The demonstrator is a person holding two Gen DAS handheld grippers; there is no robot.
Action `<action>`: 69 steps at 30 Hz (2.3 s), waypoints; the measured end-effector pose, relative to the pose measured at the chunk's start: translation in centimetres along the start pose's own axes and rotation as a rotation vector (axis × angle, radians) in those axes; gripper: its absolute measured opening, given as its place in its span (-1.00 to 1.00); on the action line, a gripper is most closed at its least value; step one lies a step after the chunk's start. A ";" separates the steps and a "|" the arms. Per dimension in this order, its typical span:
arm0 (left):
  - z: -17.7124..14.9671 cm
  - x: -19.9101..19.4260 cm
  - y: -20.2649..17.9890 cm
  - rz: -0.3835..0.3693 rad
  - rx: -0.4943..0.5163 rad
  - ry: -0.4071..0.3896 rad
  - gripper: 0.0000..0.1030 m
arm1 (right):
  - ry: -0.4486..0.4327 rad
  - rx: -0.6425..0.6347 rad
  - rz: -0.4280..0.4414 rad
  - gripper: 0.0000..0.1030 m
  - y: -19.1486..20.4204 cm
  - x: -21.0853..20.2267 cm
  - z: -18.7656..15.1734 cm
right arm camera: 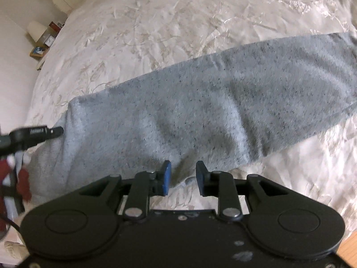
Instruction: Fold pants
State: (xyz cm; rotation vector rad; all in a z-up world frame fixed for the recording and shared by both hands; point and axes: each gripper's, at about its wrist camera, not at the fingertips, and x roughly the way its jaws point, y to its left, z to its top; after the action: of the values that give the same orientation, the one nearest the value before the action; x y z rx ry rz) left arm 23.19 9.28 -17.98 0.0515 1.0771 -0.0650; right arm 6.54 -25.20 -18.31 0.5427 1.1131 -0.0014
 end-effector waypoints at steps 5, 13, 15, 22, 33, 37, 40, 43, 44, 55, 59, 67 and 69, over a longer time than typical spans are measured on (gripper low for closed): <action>1.8 2.3 4.5 0.110 -0.080 0.046 -0.79 | -0.026 -0.081 -0.013 -0.45 1.1 0.4 1.1; 1.8 -0.6 9.6 0.108 -0.136 -0.004 -0.79 | -0.074 -0.356 0.084 -0.43 9.3 3.4 3.7; 1.2 -0.8 10.1 0.119 -0.109 0.002 -0.79 | -0.120 -0.422 0.115 -0.40 12.0 4.3 4.0; 0.0 0.3 12.4 0.162 -0.092 0.041 -0.81 | -0.013 -0.632 0.199 -0.39 20.7 9.9 5.4; 0.3 1.5 14.2 0.158 -0.238 0.077 -0.94 | 0.024 -0.529 -0.081 -0.43 19.6 16.7 10.5; 0.4 0.4 13.8 0.163 -0.258 0.053 -0.93 | -0.037 -0.470 -0.041 -0.42 17.7 13.4 11.2; -0.2 -1.6 12.3 0.165 -0.235 0.014 -0.93 | -0.071 -0.427 -0.028 -0.42 16.2 10.7 10.2; -1.1 -3.3 9.8 0.131 -0.189 -0.021 -0.93 | -0.081 -0.387 -0.037 -0.42 14.0 8.3 8.1; -1.5 -3.9 8.4 0.120 -0.161 -0.031 -0.93 | -0.081 -0.380 -0.046 -0.41 13.4 7.7 7.4; -8.1 -4.9 -7.0 -0.043 0.068 0.056 -0.92 | -0.078 -0.262 -0.196 -0.39 -1.9 2.3 2.6; -10.3 -3.7 -10.8 -0.040 0.087 0.137 -0.92 | -0.080 -0.187 -0.292 -0.38 -9.8 0.4 2.9; -11.0 -3.5 -14.4 0.093 0.039 0.163 -0.91 | -0.103 -0.122 -0.329 -0.38 -21.2 -4.9 4.4; -10.7 -4.2 -15.5 0.109 0.032 0.137 -0.91 | -0.149 -0.104 -0.294 -0.37 -23.1 -6.4 4.8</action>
State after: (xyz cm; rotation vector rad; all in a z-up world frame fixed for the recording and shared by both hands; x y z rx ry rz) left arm 10.62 -5.29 -19.53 0.1455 1.2086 0.0198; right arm 1.59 -48.98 -20.82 0.2777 1.0318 -0.2345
